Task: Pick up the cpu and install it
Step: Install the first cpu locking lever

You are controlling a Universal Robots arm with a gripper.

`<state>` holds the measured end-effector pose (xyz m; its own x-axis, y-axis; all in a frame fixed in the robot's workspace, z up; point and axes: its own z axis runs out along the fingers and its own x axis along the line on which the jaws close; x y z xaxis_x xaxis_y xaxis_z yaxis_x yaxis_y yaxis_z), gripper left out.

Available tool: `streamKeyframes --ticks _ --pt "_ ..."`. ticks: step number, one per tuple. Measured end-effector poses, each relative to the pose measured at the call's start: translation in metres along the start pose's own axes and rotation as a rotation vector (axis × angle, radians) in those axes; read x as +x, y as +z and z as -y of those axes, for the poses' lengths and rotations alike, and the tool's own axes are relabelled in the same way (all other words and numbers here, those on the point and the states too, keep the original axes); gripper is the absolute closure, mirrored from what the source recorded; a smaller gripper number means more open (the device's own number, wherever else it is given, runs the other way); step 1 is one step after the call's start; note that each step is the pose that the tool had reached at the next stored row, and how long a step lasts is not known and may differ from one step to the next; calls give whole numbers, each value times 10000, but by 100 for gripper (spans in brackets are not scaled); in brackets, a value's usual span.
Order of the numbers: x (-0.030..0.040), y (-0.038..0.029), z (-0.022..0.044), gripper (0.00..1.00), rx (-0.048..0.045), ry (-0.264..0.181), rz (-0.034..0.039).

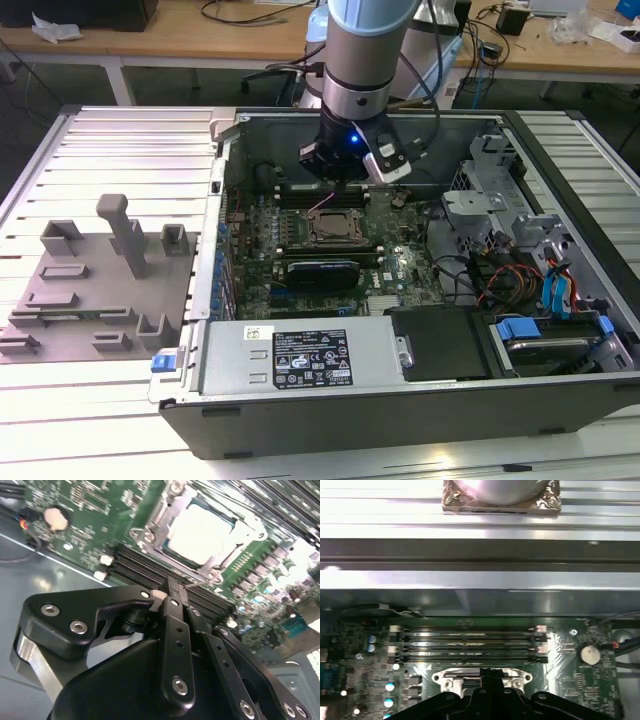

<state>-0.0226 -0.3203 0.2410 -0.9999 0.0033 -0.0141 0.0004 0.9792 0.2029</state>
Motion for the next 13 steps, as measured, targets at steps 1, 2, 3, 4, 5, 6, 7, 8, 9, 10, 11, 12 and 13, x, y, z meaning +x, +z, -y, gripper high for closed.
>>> streamKeyframes --ticks 1,2,3,4,5,6,7,8,9,10,11,12,13 --pt "0 0 0 89 0 0 0" --pt "0 0 0 89 1 2 1" --pt "-1 0 0 89 2 1 0" --pt "4 0 0 89 2 0 1" --pt "12 0 0 89 3 0 0" --pt "21 1 0 89 2 0 0" --pt "31 4 0 89 1 0 1" --pt "41 6 0 89 0 2 1" --pt "59 11 1 89 1 5 2" --pt "71 14 1 89 0 8 2" --pt "82 17 1 89 1 9 2" --pt "111 22 3 89 2 13 3" --pt "138 25 3 89 2 15 3"
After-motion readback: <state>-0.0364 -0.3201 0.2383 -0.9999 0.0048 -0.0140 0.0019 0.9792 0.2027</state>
